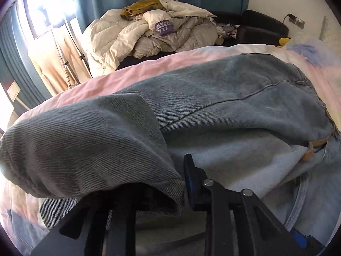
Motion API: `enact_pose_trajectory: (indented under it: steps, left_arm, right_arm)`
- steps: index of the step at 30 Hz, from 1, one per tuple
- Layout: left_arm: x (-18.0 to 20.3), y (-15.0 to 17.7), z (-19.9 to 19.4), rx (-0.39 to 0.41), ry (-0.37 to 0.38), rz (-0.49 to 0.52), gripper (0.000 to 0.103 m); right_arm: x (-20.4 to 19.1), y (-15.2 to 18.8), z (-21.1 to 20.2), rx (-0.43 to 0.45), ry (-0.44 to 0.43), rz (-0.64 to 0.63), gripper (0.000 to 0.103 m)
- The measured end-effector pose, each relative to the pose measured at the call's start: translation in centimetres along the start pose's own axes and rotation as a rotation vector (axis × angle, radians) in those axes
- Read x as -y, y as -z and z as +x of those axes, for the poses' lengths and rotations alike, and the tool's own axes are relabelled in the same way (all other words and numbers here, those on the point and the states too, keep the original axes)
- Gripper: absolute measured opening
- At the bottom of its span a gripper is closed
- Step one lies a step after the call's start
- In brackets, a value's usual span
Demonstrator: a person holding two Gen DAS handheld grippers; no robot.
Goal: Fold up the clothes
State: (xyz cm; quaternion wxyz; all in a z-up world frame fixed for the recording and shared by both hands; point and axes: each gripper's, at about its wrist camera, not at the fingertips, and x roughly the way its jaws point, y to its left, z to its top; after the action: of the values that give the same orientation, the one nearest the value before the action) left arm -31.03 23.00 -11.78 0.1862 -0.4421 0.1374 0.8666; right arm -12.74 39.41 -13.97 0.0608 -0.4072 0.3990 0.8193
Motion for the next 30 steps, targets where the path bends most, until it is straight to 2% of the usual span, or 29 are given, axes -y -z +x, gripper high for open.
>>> enact_pose_trajectory:
  steps: [2,3,6,9,14,17,20,30]
  left_arm:
    - [0.1,0.6,-1.5,0.007,0.034,0.024,0.047]
    - [0.2,0.9,-2.6,0.022,0.047,0.038,0.048]
    - [0.0,2.4,-5.9,0.071,0.06,0.069,0.05]
    - [-1.3,4.0,-8.7,0.132,0.04,0.08,0.05]
    - [-6.2,6.2,-10.6,0.152,0.013,-0.019,0.05]
    - [-9.1,7.0,-11.1,0.161,0.02,-0.095,0.05]
    - [-10.6,6.9,-10.5,0.153,0.03,-0.112,0.05]
    - [-9.3,3.6,-7.5,0.177,0.061,-0.089,0.05]
  right_arm:
    - [-0.2,0.1,-0.1,0.002,0.003,-0.002,0.047]
    - [-0.3,0.1,-0.1,0.003,0.004,-0.003,0.047]
    - [-0.5,0.5,-0.3,0.005,0.004,0.001,0.047]
    - [-1.0,0.7,-0.3,-0.003,0.001,0.005,0.047]
    - [-1.7,0.9,-0.3,-0.003,0.006,-0.007,0.047]
    - [-1.8,1.0,-0.1,-0.006,0.011,-0.009,0.047]
    - [-1.8,1.1,0.0,-0.014,0.012,-0.007,0.047]
    - [-1.8,1.3,0.1,-0.011,0.007,-0.018,0.047]
